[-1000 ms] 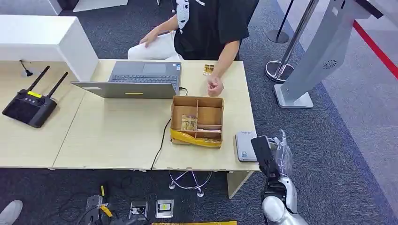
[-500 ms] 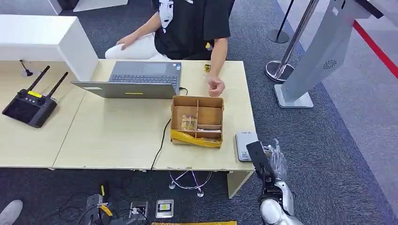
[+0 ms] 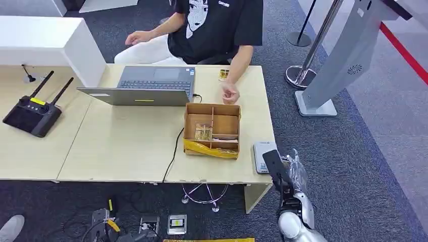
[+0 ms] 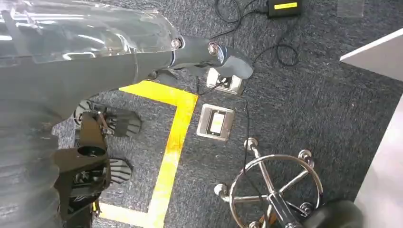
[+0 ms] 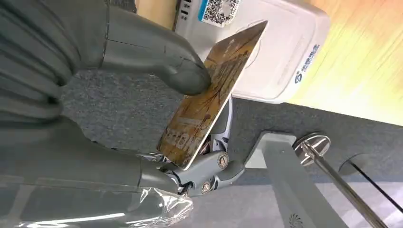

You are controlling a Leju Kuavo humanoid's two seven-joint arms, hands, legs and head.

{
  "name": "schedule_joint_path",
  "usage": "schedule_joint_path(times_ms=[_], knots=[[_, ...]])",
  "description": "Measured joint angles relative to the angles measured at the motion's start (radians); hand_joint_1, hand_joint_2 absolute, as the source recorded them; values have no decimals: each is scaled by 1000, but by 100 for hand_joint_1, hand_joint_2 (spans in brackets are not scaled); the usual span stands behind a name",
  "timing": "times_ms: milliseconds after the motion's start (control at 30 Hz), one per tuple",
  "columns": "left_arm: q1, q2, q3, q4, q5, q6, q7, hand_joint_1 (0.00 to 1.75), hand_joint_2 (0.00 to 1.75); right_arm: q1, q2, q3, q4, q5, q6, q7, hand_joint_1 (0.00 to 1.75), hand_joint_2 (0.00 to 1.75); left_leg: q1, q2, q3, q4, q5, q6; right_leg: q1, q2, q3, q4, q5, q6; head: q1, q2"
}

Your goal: Pass the card to the sensor for recognition and then transmit it.

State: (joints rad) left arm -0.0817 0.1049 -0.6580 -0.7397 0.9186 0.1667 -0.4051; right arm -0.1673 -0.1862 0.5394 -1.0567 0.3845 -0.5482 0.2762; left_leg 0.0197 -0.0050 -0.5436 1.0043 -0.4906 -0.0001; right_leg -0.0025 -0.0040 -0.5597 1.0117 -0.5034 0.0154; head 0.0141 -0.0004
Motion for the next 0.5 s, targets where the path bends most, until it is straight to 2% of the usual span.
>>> schedule_joint_path(times_ms=[200, 367, 500], knots=[[0, 0, -10, 0, 7, -2, 0, 0, 175, -3, -9, 0, -14, 86, -13, 37, 175, 175, 0, 0, 0, 0, 0, 0, 0, 0, 0, 0, 0, 0, 0, 0], [-1, 0, -16, 0, 7, -8, 0, 0, 175, -9, -28, 0, -109, 209, -3, 69, 175, 175, 0, 0, 0, 0, 0, 0, 0, 0, 0, 0, 0, 0, 0, 0], [-5, 0, -18, 4, 7, -20, -3, 0, 175, -29, -37, 0, -230, 305, 39, 77, 175, 175, 0, 0, 0, 0, 0, 0, 0, 1, 0, 0, 1, 0, 0, 0]])
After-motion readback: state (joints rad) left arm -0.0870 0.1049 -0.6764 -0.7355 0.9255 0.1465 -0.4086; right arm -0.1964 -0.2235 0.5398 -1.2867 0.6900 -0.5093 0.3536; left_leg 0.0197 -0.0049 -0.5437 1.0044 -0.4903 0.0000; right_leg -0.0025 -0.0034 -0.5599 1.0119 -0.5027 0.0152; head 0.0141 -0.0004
